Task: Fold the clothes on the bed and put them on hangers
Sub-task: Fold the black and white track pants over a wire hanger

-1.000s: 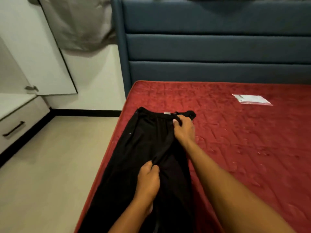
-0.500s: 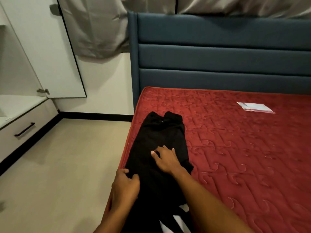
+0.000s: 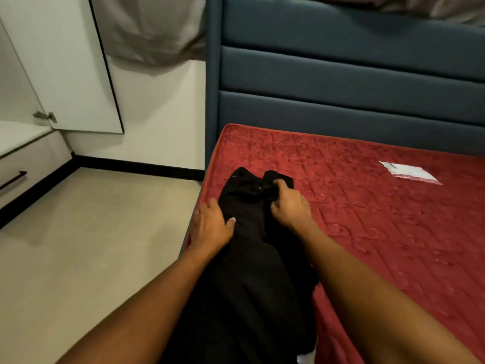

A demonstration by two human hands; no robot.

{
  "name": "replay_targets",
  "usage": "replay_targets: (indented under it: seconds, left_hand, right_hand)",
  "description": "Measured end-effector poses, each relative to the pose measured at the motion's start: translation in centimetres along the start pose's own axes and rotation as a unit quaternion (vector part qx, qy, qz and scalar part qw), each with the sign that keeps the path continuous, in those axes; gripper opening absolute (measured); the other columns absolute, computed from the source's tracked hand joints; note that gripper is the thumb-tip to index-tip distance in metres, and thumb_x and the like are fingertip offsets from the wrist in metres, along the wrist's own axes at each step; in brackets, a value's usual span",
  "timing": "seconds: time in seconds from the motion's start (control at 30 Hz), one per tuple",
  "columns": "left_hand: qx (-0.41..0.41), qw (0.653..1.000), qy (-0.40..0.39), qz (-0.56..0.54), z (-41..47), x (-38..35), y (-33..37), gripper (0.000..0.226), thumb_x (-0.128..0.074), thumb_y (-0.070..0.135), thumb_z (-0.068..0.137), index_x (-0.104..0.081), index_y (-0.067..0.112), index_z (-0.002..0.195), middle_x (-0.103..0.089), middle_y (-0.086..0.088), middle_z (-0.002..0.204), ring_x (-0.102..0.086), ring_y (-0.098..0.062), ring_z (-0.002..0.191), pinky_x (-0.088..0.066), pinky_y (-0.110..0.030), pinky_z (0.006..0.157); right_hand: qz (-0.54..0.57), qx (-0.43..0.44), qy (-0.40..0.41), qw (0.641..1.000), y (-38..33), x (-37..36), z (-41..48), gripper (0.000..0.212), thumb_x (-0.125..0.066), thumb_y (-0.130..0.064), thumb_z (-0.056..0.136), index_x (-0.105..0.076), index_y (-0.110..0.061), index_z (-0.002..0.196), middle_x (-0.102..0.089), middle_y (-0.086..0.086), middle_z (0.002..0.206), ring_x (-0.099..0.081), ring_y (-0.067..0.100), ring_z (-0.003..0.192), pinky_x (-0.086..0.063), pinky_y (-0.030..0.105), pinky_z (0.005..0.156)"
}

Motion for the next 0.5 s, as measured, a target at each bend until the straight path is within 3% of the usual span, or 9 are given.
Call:
replay_targets:
  seconds: [0.07,0.1,0.17,0.23,0.37,0.43,0.5]
  left_hand:
    - [0.033,0.999,0.019,-0.011,1.1,-0.1,-0.9,0.058,-0.068,0.049,0.090,-0.048,0.013,0.131,-0.057,-0.014,0.125,-0.059,-0.035,0.115,-0.052,-0.045,0.094]
    - [0.037,0.999,0.026,-0.018,1.7,-0.3,-1.6,0.049,-0.069,0.049,0.089,-0.054,0.017,0.124,-0.059,-0.009,0.118,-0.063,-0.032,0.108,-0.054,-0.042,0.089]
    - [0.037,0.997,0.045,-0.053,2.5,-0.4,-2.8,0.022,-0.071,0.043,0.089,-0.061,0.026,0.098,-0.064,0.003,0.098,-0.067,-0.023,0.091,-0.054,-0.035,0.076]
    - [0.058,0.992,0.056,-0.094,2.9,-0.3,-3.5,0.017,-0.071,0.039,0.088,-0.061,0.027,0.081,-0.064,0.011,0.081,-0.066,-0.016,0.077,-0.053,-0.032,0.067]
    - [0.105,0.981,0.070,-0.150,3.2,-0.4,-4.1,0.017,-0.067,0.036,0.092,-0.062,0.026,0.080,-0.064,0.012,0.074,-0.062,-0.013,0.069,-0.051,-0.030,0.061]
    - [0.111,0.978,0.075,-0.163,3.3,-0.6,-4.5,0.017,-0.066,0.036,0.093,-0.061,0.027,0.080,-0.064,0.012,0.075,-0.062,-0.011,0.068,-0.049,-0.029,0.059]
    - [0.125,0.974,0.073,-0.173,3.5,-0.7,-4.8,0.017,-0.066,0.035,0.093,-0.060,0.027,0.079,-0.063,0.012,0.073,-0.062,-0.011,0.068,-0.047,-0.028,0.058]
  right_hand:
    - [-0.081,0.011,-0.060,0.995,-1.4,-0.7,3.5,0.080,-0.061,-0.015,0.088,-0.026,-0.029,0.158,-0.065,0.014,0.108,-0.065,0.040,0.097,-0.052,0.044,0.075]
    - [-0.118,0.017,-0.090,0.989,-1.9,-1.2,5.1,0.077,-0.061,-0.015,0.089,-0.028,-0.029,0.157,-0.064,0.013,0.109,-0.066,0.039,0.096,-0.051,0.043,0.073]
    - [-0.160,0.016,-0.121,0.980,-2.2,-2.2,7.5,0.047,-0.059,-0.015,0.090,-0.053,-0.021,0.137,-0.067,0.013,0.111,-0.067,0.039,0.098,-0.050,0.041,0.074]
    - [-0.158,0.002,-0.098,0.983,-2.0,-2.8,8.6,0.025,-0.059,-0.014,0.088,-0.064,-0.012,0.113,-0.069,0.014,0.109,-0.067,0.038,0.097,-0.051,0.039,0.076]
    - [-0.070,0.024,0.052,0.996,-2.5,-4.2,10.3,0.014,-0.063,-0.018,0.086,-0.063,-0.008,0.096,-0.064,0.011,0.100,-0.064,0.037,0.089,-0.046,0.036,0.068]
    - [-0.040,0.040,0.074,0.996,-3.3,-4.9,11.1,0.016,-0.062,-0.015,0.087,-0.064,-0.009,0.101,-0.061,0.010,0.106,-0.062,0.036,0.094,-0.047,0.038,0.071]
    - [-0.011,0.057,0.020,0.998,-4.2,-5.7,11.4,0.035,-0.059,-0.016,0.091,-0.063,-0.014,0.126,-0.060,0.009,0.120,-0.061,0.036,0.108,-0.051,0.042,0.085]
Point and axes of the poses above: each hand's wrist, its own z-axis towards the middle knuckle, its own x-axis out of the back of the hand, y = z × x, the point moved 1 cm from there along z, towards the middle knuckle
